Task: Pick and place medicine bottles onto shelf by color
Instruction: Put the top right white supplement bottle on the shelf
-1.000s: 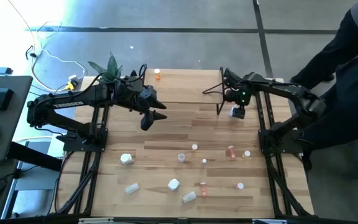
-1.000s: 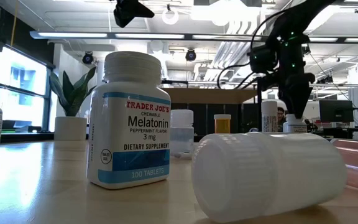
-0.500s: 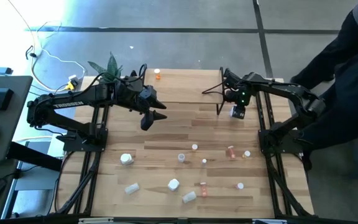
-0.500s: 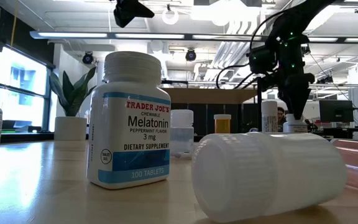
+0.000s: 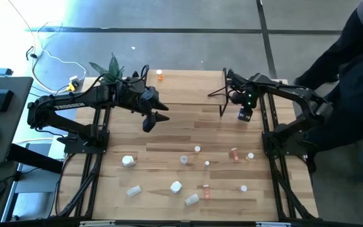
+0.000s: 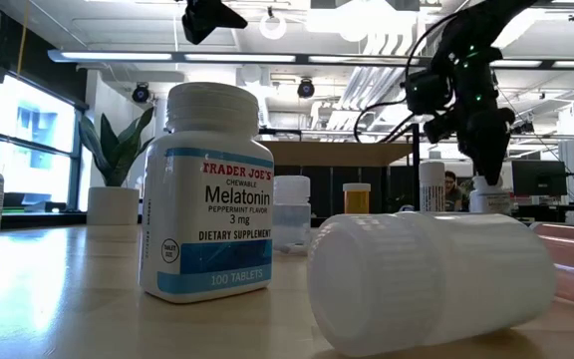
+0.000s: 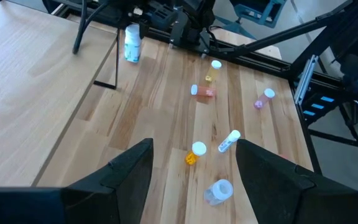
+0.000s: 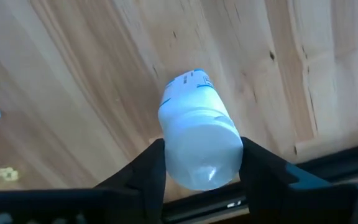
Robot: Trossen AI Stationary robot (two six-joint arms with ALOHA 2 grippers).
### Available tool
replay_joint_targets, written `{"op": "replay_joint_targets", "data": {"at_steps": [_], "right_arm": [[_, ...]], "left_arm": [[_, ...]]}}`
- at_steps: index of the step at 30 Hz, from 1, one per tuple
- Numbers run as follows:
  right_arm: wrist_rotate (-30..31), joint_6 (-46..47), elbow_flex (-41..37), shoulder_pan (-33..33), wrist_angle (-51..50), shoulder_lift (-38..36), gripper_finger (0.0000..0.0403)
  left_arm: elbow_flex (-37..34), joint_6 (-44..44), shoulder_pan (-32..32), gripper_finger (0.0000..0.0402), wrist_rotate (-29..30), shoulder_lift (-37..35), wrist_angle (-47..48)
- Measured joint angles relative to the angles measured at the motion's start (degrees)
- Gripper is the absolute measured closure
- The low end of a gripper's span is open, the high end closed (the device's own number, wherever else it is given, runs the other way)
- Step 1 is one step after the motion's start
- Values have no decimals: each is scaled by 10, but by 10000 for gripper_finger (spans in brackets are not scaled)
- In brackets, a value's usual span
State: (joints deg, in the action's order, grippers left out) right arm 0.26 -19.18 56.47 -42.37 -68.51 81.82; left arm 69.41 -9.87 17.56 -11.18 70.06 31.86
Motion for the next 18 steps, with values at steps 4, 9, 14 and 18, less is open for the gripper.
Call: {"op": "replay_joint_targets", "data": {"at_steps": [4,9,14,18], "right_arm": [[0,39,6,0,-21,-30,248],[12,95,43,0,-71,-62,248],[26,144,102,0,-113,-80,247],[44,164,160,0,-136,-81,247]], "left_arm": [[0,0,0,183,0,0,0],[0,0,0,183,5,0,0],[0,0,0,183,33,0,0],[0,0,0,183,34,0,0]]}}
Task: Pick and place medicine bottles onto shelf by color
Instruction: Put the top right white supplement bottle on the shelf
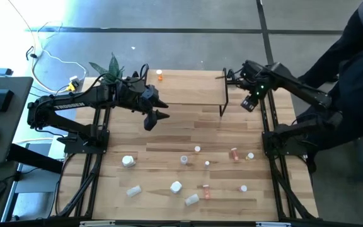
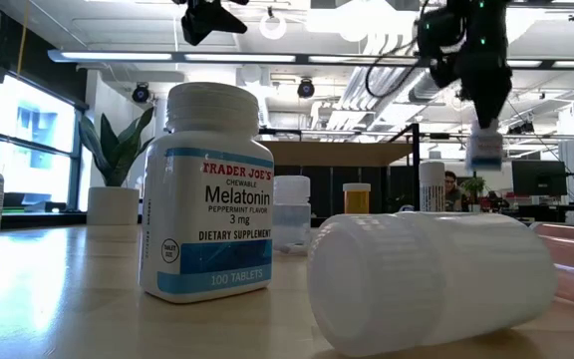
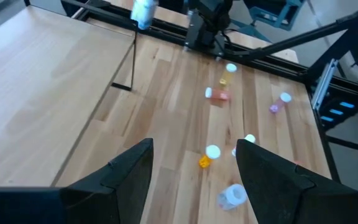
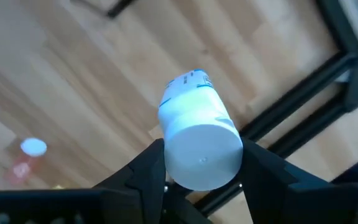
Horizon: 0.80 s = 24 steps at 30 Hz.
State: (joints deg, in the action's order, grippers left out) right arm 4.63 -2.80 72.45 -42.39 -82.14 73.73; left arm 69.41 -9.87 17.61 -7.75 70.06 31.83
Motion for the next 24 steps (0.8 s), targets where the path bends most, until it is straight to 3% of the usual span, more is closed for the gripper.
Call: {"op": "replay_joint_targets", "data": {"at_steps": [10,24], "right_arm": [[40,8,170,0,-4,21,248],[43,-32,416,0,-21,193,247]], "left_arm": [[0,0,0,183,1,0,0],[0,0,0,183,11,0,0]]}}
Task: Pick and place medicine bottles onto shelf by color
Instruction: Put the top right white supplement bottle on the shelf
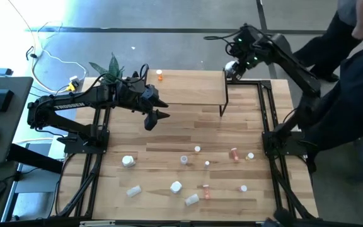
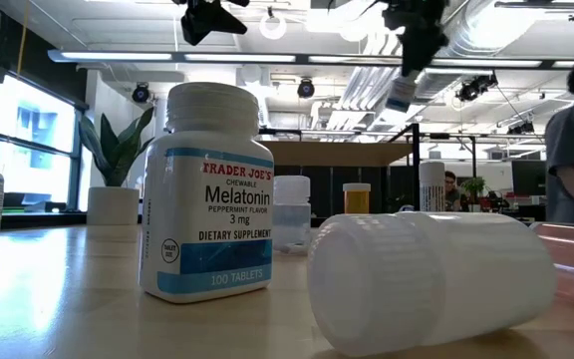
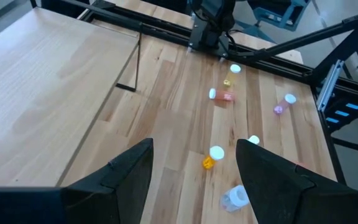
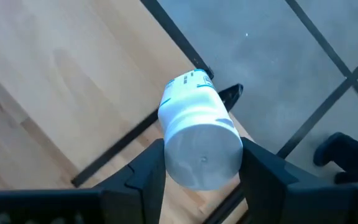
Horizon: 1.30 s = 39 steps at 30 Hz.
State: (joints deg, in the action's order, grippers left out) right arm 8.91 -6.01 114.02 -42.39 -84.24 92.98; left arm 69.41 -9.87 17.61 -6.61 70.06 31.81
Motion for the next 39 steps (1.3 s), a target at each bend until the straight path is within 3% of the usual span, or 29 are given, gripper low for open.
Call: {"op": "replay_joint_targets", "data": {"at_steps": [8,15,23,39], "right_arm": [[-31,-4,68,0,-24,94,247],[-65,-16,78,0,-33,137,247],[-93,-20,78,0,-38,166,247],[-94,-30,75,0,-41,183,239]], "left_arm": [[0,0,0,183,0,0,0],[0,0,0,183,0,0,0],[0,0,0,183,0,0,0],[0,0,0,183,-1,0,1]]}}
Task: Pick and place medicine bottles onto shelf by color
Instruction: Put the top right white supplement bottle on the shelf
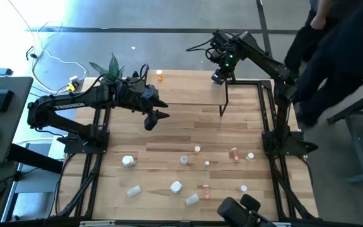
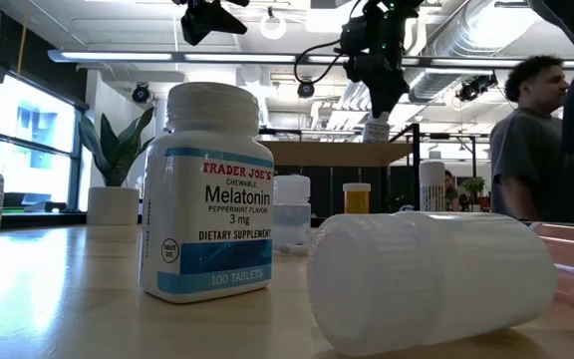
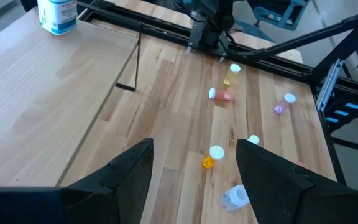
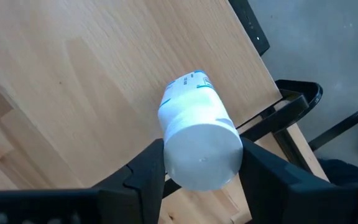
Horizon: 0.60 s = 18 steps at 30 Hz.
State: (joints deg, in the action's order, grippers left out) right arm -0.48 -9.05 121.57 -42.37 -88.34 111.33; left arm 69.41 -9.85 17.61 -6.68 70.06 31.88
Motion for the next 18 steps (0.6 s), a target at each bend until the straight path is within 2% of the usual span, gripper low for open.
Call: {"op": "replay_joint_targets", "data": {"at_steps": [13,18], "right_arm": [[0,-4,-2,0,18,1,174],[0,8,-2,0,19,1,166]], "left_arm": [[0,15,0,183,-1,0,27],[0,15,0,183,-1,0,60]]}}
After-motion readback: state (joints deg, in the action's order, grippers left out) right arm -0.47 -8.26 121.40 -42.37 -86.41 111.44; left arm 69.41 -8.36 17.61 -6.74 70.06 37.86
